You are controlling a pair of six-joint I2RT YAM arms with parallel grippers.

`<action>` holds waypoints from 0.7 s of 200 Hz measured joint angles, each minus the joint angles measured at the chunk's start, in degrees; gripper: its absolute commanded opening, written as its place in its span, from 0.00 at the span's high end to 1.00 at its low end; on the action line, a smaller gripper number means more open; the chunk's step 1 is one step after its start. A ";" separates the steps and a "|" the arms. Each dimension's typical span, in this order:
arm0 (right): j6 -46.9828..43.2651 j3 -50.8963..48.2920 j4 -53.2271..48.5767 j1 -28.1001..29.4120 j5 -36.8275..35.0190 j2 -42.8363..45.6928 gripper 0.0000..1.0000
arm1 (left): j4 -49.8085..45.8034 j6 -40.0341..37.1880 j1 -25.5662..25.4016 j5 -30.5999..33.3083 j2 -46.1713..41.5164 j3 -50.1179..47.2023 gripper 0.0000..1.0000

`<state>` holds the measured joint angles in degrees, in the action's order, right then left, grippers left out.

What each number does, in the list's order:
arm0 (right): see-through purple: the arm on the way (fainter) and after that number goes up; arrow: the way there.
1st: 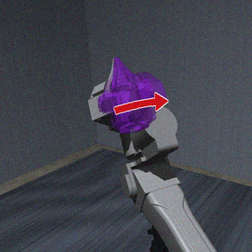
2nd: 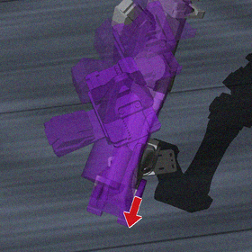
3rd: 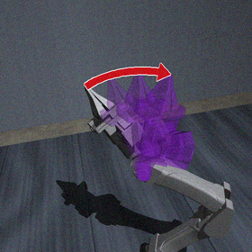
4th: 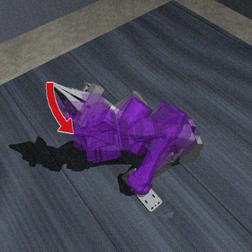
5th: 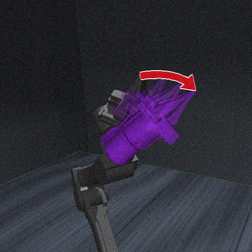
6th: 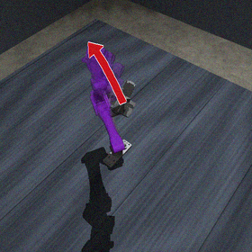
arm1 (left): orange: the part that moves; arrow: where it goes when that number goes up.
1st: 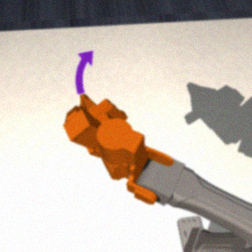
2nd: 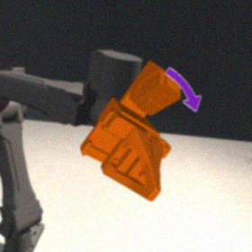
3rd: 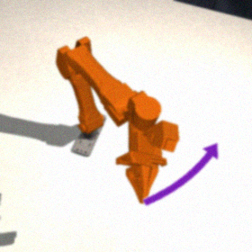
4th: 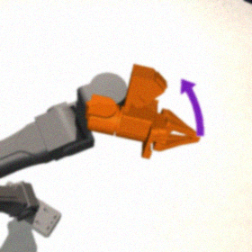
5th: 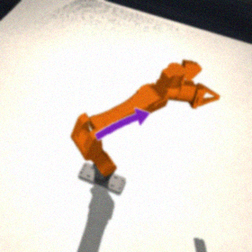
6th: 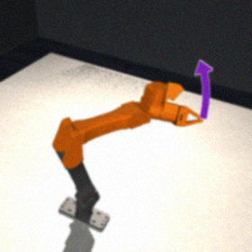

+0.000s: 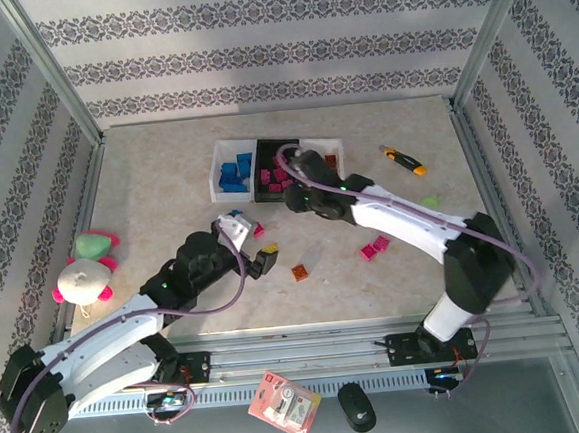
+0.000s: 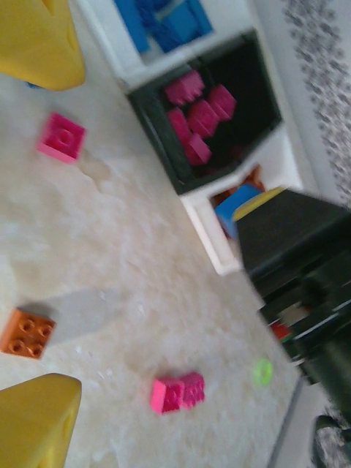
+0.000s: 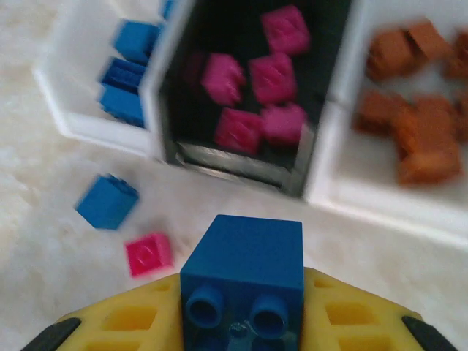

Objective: Sort the legos into containers by color
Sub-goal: Place the lego in the container.

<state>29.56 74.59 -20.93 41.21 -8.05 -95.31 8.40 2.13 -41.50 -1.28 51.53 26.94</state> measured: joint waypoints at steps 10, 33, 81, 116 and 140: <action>-2.40 3.87 1.53 0.59 0.17 -3.52 0.69 | -1.29 1.03 0.00 1.51 -1.64 -1.09 0.01; -6.40 12.79 4.35 1.05 1.42 -11.39 0.68 | -3.39 3.04 0.00 4.42 -5.03 -3.04 0.01; -10.25 31.56 6.60 0.74 1.66 -27.74 0.67 | -4.59 5.68 0.02 7.48 -6.99 -4.17 0.01; -11.78 40.98 6.19 -0.11 1.68 -36.54 0.62 | -4.61 5.95 0.17 7.80 -6.19 -4.20 0.01; -12.07 44.28 5.33 -0.85 1.97 -39.47 0.51 | -4.63 5.92 0.48 7.72 -5.22 -4.20 0.01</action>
<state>17.50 118.87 -15.59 40.36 -6.09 -134.78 3.77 8.05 -41.01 6.44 46.30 22.74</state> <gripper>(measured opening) 0.435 0.992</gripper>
